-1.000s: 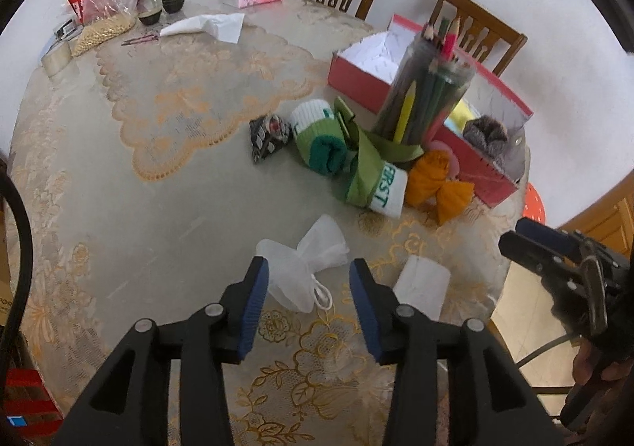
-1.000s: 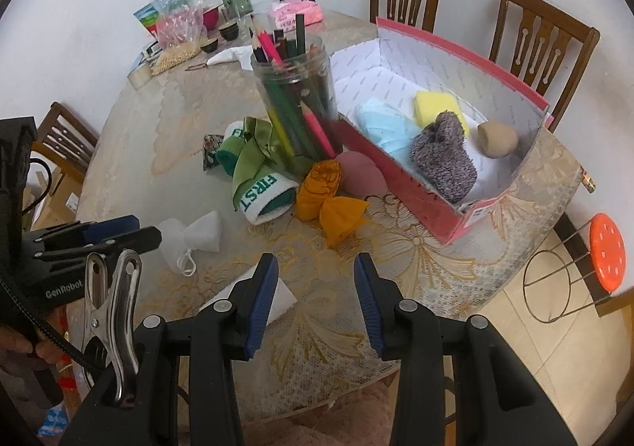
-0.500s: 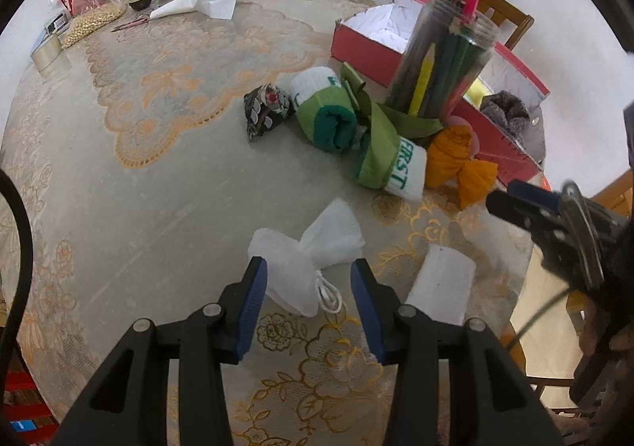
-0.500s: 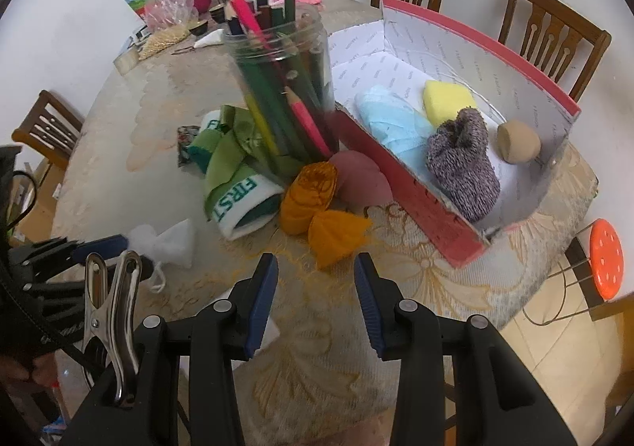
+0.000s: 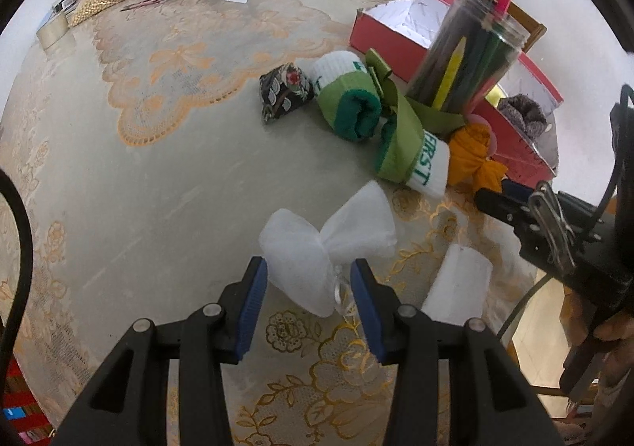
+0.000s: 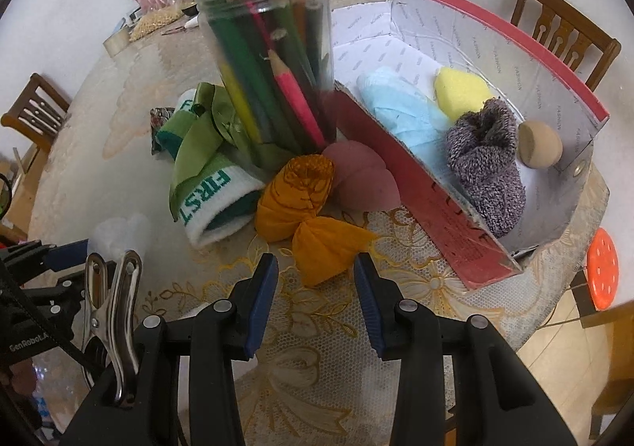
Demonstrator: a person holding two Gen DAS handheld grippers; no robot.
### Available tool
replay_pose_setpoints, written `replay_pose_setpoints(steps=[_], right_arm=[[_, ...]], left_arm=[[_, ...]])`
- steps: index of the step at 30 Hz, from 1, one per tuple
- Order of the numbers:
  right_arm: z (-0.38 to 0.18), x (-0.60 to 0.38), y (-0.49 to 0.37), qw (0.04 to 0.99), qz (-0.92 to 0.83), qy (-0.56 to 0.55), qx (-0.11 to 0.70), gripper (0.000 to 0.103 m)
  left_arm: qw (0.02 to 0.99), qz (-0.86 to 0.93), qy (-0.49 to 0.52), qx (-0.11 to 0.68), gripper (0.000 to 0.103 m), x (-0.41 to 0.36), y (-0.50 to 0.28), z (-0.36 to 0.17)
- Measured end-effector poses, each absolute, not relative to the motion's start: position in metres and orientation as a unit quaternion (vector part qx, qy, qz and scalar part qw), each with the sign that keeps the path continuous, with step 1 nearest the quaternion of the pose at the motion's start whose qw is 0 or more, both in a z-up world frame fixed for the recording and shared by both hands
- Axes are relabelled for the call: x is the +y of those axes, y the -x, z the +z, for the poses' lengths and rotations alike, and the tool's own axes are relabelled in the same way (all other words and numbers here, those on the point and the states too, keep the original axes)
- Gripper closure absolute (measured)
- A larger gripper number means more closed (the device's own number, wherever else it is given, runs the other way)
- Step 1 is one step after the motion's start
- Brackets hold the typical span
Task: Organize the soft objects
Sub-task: 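Grasp the white mesh pouch with the left gripper while the right grasps the orange fabric bow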
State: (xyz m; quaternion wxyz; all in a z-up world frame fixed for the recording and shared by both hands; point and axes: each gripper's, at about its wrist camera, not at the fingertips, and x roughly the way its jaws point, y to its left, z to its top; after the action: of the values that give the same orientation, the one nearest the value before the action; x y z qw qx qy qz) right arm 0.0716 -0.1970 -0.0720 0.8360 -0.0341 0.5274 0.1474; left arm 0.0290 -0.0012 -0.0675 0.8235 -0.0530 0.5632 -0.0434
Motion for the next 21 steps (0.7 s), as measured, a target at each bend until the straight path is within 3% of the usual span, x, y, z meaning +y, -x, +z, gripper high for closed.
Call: replay_pose_setpoints(steps=[5, 7, 11, 14, 21], right_arm=[[-0.076, -0.196, -0.07, 0.834, 0.149, 0.036, 0.53, 0.063], [-0.077, -0.196, -0.071, 0.833, 0.149, 0.035, 0.531, 0.072], [-0.075, -0.197, -0.069, 0.836, 0.149, 0.036, 0.527, 0.083], [-0.072, -0.2, -0.065, 0.841, 0.15, 0.04, 0.519, 0.09], [-0.064, -0.207, -0.055, 0.847, 0.155, 0.034, 0.507, 0.099]], left_arm=[[0.817, -0.044, 0.055, 0.573, 0.057, -0.002, -0.03, -0.073], [0.816, -0.042, 0.058, 0.573, 0.057, -0.002, -0.031, -0.075], [0.817, -0.048, 0.059, 0.572, 0.077, -0.001, -0.032, -0.076], [0.821, -0.059, 0.063, 0.565, 0.084, -0.002, -0.029, -0.073], [0.829, -0.074, 0.062, 0.551, 0.089, -0.008, -0.023, -0.061]])
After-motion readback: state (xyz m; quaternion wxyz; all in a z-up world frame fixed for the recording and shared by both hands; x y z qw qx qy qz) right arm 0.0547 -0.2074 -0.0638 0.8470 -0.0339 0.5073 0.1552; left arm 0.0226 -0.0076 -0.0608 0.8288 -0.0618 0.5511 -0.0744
